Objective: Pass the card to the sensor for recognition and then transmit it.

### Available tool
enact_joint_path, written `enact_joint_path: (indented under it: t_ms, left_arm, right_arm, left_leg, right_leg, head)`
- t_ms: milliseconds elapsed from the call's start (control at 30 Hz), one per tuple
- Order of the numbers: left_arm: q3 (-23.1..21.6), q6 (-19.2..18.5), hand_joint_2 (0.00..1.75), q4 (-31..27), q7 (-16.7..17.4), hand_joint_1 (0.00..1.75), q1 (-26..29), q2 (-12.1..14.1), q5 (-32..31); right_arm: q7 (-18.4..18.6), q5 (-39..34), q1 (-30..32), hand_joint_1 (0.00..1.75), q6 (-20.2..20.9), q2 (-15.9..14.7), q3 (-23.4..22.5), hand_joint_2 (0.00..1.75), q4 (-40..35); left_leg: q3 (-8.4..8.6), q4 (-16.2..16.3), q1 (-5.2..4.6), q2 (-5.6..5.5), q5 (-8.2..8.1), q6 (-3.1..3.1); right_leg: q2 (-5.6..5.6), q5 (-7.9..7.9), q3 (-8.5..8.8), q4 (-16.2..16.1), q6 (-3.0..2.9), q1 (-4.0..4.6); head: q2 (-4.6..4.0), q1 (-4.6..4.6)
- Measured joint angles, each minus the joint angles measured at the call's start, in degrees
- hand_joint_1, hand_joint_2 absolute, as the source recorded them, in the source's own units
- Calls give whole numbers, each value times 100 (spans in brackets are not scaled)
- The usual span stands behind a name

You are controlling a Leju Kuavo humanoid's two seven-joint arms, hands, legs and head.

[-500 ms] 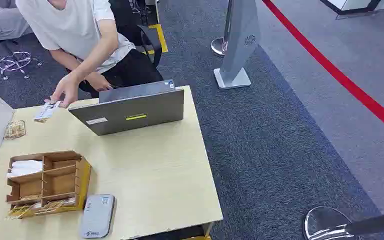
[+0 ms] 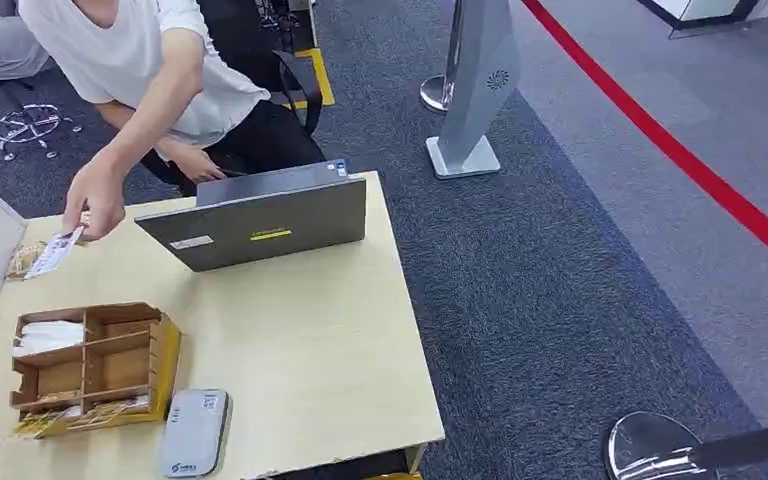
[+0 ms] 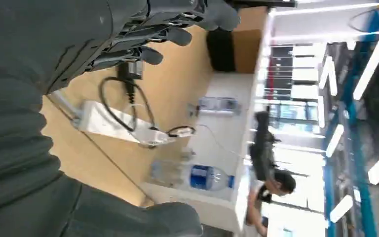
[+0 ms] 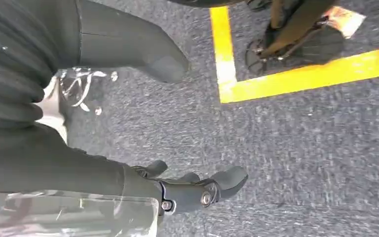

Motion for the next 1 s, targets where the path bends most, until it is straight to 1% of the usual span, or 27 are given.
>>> enact_joint_path:
  t_ms: [100,167,300,533,1000]
  left_arm:
    - [-231,211,175,-259,-31,0,-201,169,-384]
    - [-370,272,175,-375,20,0,-347,250,-725]
    - [-755,201,175,-490,260,0,-681,422,-1335]
    - [-1478,-329,175,-493,830,0,-1300,710,-2197]
    - [-2951,-1542,175,-434,2141,0,-2456,1394,-3740]
  right_arm:
    - [-39,181,-61,0,-33,-15,-76,175,120]
    - [-63,284,-83,0,-63,-24,-127,175,192]
    - [-96,433,-143,0,-96,-42,-225,175,304]
    - [-129,651,-224,0,-103,-57,-404,175,406]
    - [-153,1163,-361,0,-57,-103,-800,175,544]
  left_leg:
    - [3,0,0,4,1,-3]
    - [3,0,0,6,2,-4]
    - [3,0,0,5,4,-5]
    - [1,1,-1,7,9,-7]
    - [-1,2,-1,12,10,-6]
  right_leg:
    - [4,2,0,0,-2,-1]
    - [5,2,-2,0,-3,0]
    - [4,4,-5,0,-2,0]
    - [10,11,-5,0,-3,-1]
    - [13,12,-8,1,-3,-1]
  head:
    - [0,-2]
    - [0,-2]
    - [0,-4]
    - [0,-2]
    - [0,-2]
